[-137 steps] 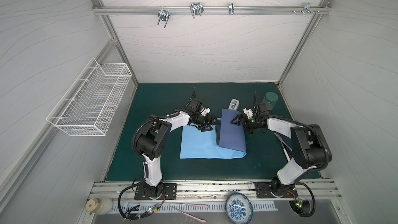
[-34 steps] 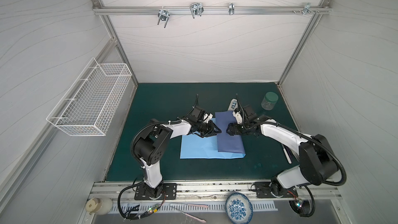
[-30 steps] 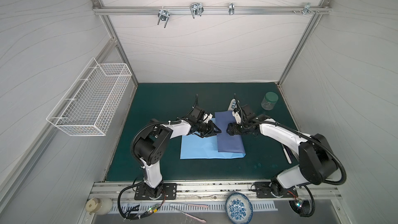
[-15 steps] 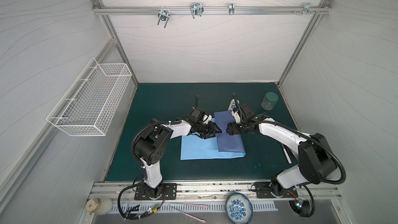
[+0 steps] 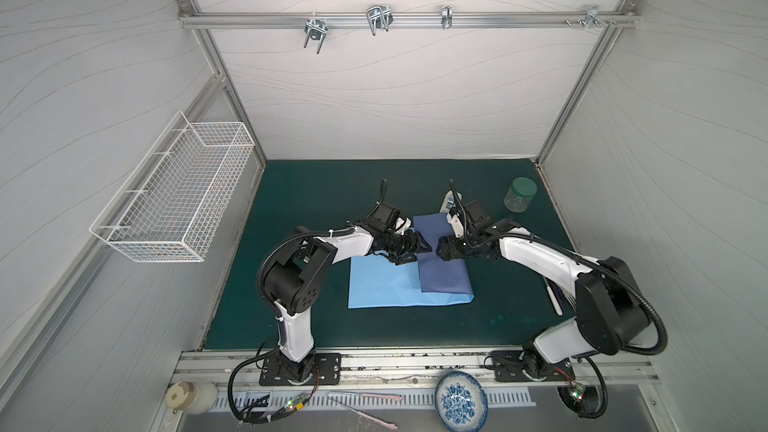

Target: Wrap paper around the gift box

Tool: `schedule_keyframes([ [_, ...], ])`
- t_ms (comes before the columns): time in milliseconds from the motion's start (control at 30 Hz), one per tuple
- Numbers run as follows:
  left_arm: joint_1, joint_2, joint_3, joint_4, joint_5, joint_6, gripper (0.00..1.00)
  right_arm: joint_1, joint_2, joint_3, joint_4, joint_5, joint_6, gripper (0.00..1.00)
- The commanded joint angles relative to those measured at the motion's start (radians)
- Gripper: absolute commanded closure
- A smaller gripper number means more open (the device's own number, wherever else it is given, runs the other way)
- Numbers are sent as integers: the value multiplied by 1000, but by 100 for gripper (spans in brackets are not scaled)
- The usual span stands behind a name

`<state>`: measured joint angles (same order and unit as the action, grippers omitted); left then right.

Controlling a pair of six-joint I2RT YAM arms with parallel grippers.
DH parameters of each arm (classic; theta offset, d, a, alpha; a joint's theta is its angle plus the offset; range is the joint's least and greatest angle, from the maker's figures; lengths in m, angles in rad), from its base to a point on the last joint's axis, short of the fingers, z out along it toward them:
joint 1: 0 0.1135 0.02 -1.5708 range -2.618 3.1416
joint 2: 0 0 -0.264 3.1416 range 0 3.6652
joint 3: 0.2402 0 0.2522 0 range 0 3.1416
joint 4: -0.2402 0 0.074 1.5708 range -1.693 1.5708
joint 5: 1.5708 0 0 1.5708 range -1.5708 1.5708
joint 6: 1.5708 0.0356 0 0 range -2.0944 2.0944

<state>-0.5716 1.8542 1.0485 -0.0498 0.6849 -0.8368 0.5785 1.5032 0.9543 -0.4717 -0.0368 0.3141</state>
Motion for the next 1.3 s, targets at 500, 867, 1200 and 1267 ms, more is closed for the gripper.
schedule_keyframes([
  [500, -4, 28, -50, -16, -50, 40, 56, -38, -2, -1, -30, -150, -11, 6],
  [867, -5, 16, -79, 20, -41, 16, 66, -42, -35, 28, -80, -112, -23, 2],
  [1200, -5, 18, -104, 41, -42, 4, 69, -127, -40, 40, -65, -195, -12, 1],
  [1267, -4, 21, -108, 45, -42, 2, 70, -130, -24, 39, -50, -206, -3, 2],
])
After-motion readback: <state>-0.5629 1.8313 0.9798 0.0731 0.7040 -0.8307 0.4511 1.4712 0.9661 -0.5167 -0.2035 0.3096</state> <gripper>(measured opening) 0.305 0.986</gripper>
